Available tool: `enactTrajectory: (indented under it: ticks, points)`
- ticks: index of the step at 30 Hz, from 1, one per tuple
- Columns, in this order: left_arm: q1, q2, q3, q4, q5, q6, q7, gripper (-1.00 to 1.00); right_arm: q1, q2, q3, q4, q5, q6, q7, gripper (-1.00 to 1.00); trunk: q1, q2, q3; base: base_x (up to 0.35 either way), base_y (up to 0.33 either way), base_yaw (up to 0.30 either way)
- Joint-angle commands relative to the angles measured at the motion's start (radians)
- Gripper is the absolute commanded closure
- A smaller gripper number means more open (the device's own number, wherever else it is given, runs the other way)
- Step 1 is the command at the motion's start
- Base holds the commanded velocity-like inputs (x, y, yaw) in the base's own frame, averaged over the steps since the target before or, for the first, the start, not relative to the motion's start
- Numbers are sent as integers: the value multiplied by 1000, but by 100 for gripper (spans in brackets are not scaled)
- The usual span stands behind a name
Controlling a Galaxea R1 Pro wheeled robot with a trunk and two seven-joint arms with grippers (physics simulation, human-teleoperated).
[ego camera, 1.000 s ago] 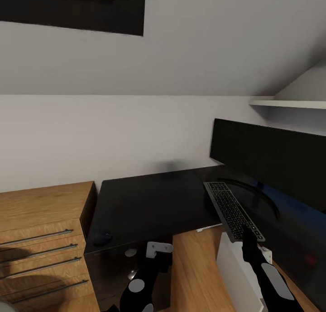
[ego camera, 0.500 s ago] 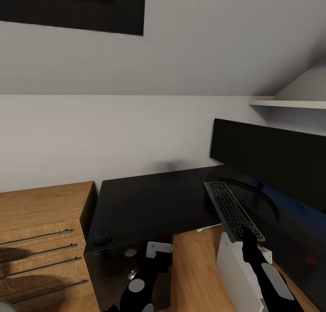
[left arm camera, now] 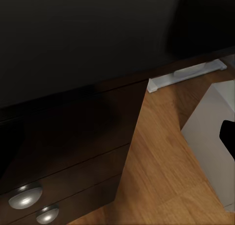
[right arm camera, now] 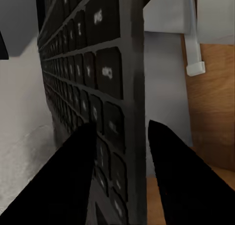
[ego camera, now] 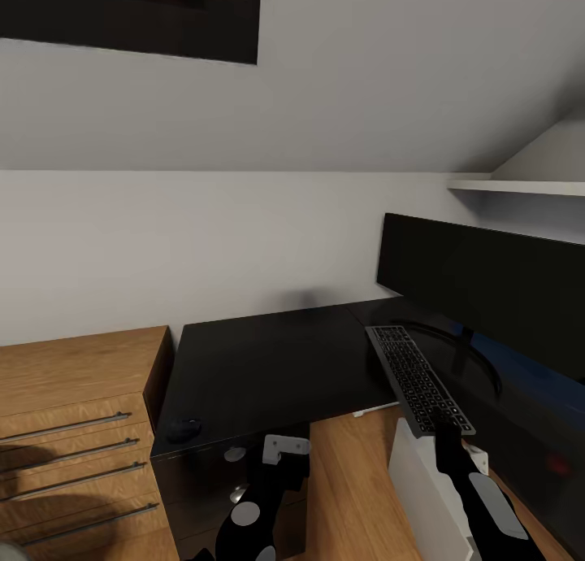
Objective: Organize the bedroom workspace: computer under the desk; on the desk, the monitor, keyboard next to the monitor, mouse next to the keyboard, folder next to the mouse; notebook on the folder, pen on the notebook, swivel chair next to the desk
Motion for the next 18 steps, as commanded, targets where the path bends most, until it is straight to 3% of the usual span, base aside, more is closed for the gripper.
enactTrajectory:
  ticks: [1, 18]
  points:
    - [-1, 0, -2, -1, 7, 3, 8, -100, 0, 0, -3, -1, -6, 5, -2, 100, 0, -1, -1, 0, 0, 0]
    - [-1, 0, -2, -1, 5, 3, 8, -100, 0, 1, -3, -3, -7, 4, -2, 100, 0, -1, -1, 0, 0, 0]
